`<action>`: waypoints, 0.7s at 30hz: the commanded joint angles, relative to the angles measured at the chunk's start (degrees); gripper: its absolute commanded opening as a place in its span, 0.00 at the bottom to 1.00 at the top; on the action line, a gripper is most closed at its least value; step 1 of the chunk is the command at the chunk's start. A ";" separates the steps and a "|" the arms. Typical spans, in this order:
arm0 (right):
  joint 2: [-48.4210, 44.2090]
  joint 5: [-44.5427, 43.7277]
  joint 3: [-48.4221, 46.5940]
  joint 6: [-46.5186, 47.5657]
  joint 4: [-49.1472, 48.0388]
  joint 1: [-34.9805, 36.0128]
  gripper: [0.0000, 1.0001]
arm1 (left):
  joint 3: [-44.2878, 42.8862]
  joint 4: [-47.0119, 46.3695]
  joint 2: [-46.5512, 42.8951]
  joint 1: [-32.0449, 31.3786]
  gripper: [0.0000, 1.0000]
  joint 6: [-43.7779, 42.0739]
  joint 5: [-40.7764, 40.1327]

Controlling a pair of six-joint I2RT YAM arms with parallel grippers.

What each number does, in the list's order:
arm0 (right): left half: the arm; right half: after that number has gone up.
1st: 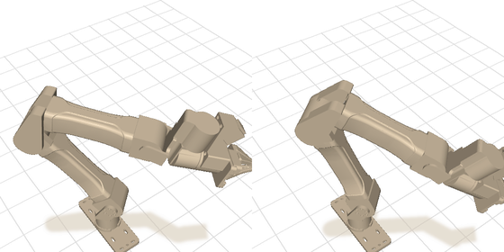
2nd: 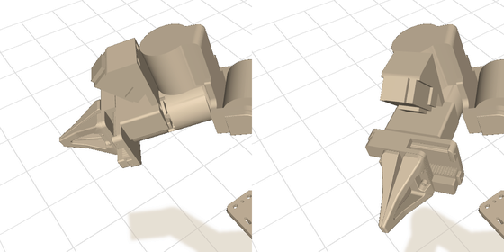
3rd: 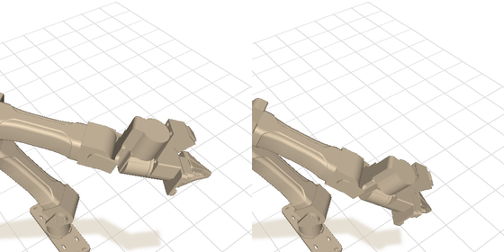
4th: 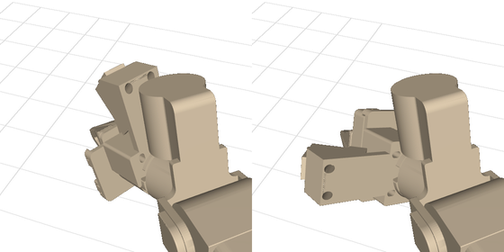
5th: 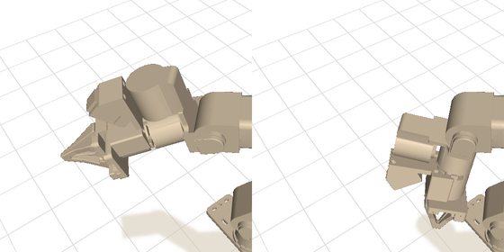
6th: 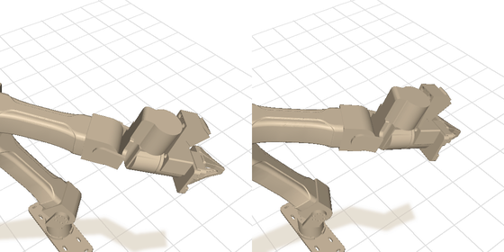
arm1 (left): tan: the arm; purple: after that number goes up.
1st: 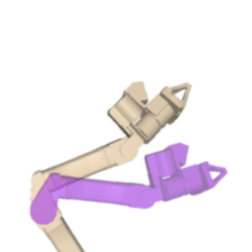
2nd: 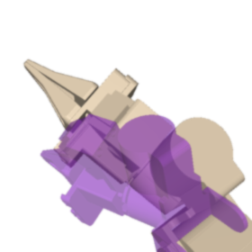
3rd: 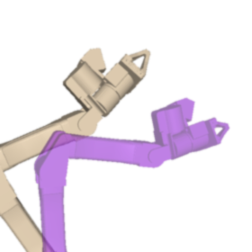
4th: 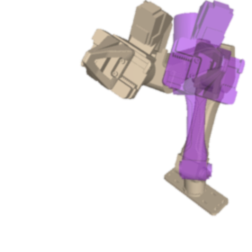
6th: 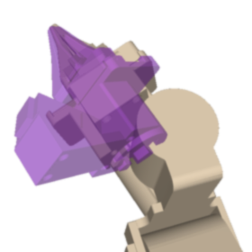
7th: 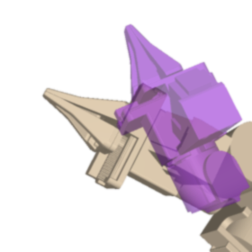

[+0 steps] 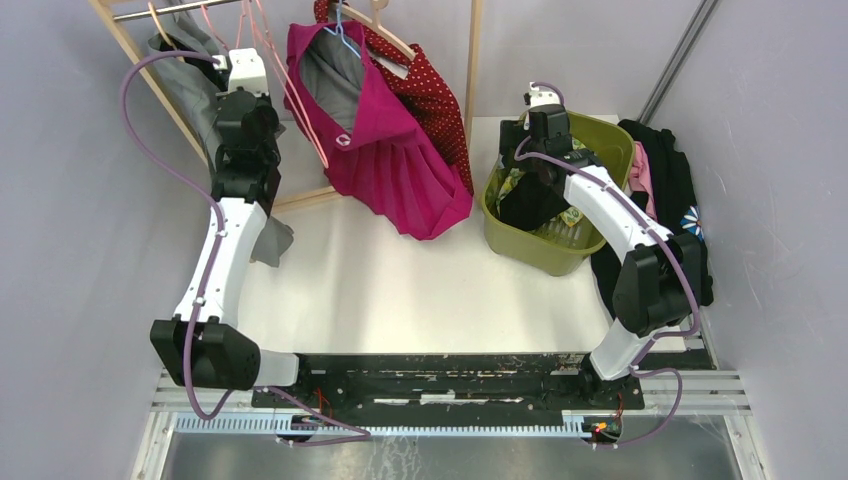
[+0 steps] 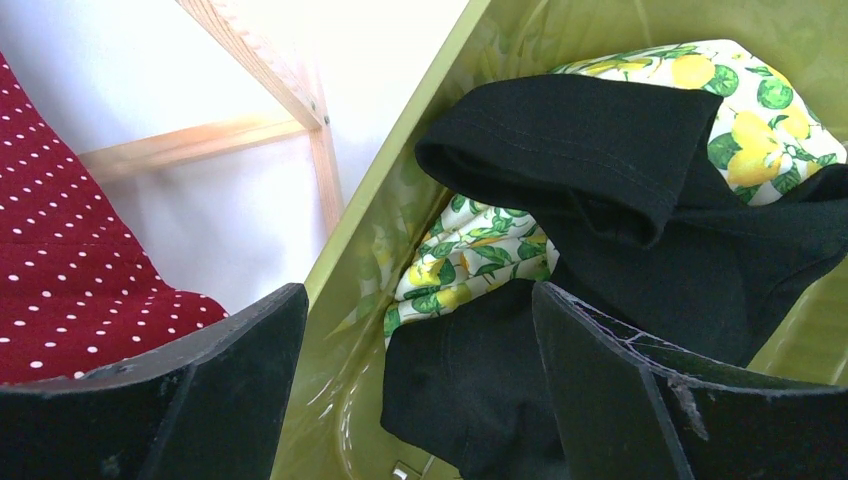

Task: Remove the skirt from the hanger
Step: Place the hanger at the clothesline.

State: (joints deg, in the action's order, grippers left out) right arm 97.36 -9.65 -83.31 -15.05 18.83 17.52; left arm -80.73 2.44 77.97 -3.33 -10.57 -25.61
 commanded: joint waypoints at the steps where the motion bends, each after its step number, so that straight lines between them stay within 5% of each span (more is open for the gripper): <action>1: -0.59 -0.07 0.28 0.65 -3.57 0.16 0.89 | -3.00 -6.03 -1.52 0.26 0.03 -0.46 1.53; 21: 1.08 0.95 0.09 -0.05 -3.89 0.15 0.88 | -1.14 -6.63 -1.42 0.25 0.03 -0.07 2.60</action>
State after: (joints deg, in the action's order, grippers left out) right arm 98.54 -8.86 -83.00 -14.94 17.63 17.52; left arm -80.23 -0.23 75.18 -3.31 -10.57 -24.80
